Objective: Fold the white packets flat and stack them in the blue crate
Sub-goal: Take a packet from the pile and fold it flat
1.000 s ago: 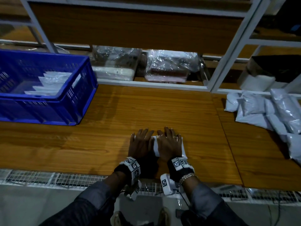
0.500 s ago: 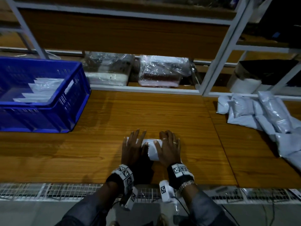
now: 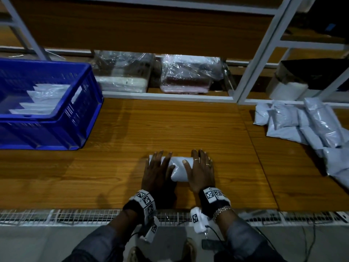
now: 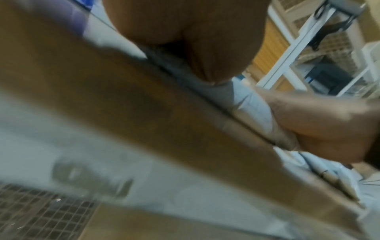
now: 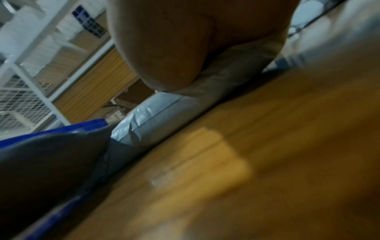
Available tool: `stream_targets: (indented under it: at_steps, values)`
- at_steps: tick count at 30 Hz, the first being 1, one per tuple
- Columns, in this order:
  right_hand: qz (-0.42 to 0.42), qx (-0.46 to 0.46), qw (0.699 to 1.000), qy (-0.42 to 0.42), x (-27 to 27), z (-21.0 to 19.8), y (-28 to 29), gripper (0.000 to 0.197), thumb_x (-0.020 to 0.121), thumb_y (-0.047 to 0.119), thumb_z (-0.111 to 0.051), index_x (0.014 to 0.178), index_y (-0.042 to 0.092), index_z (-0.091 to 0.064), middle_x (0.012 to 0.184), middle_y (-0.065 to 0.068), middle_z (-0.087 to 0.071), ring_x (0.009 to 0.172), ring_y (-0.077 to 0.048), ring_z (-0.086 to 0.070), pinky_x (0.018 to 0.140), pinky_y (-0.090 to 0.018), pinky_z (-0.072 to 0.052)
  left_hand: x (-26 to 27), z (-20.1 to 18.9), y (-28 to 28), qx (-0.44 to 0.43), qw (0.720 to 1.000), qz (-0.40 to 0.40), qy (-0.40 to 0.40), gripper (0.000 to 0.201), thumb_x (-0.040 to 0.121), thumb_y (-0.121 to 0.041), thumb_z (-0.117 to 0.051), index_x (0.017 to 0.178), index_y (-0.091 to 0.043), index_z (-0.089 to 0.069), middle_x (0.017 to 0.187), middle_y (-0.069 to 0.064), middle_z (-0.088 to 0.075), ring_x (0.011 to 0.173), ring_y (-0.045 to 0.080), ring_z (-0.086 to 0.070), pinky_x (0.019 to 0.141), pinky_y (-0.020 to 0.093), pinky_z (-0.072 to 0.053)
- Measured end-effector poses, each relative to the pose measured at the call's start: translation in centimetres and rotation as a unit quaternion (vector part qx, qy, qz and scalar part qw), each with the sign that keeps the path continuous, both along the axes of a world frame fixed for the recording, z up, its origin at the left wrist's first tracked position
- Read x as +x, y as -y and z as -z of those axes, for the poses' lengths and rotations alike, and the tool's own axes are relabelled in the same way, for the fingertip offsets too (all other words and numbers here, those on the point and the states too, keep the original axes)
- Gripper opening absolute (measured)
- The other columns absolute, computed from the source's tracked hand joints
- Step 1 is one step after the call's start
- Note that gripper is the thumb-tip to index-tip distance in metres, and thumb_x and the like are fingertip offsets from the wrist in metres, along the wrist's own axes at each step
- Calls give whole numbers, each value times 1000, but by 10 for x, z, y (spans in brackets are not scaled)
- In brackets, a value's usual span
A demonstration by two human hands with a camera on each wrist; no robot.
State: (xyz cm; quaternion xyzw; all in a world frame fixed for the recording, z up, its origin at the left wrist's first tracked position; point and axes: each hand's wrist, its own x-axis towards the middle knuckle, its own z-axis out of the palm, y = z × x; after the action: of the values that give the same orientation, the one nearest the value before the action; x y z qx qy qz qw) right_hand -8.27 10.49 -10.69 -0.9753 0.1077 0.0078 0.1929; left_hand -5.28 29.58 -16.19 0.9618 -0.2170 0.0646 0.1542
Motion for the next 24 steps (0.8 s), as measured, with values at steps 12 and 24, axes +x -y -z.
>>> stream_targets:
  at_steps: [12,24]
  values:
    - [-72,-107,991,34,-11,11,-16,56,103,44,-31,158,43,-19,168,-5,-12,154,-27,-14,120,-63,-4,-18,-6,9,26,998,42,46,65,97,-56,-45,149,-17,-49,163,9,-31,153,34,-21,117,63,-19]
    - [-151,35,988,26,-7,-5,4,56,103,58,-24,157,46,-14,169,11,2,153,-8,13,120,-44,16,22,-26,-7,-43,991,82,-99,89,88,-84,-5,158,-30,-15,162,-7,-11,152,16,-13,122,53,-16]
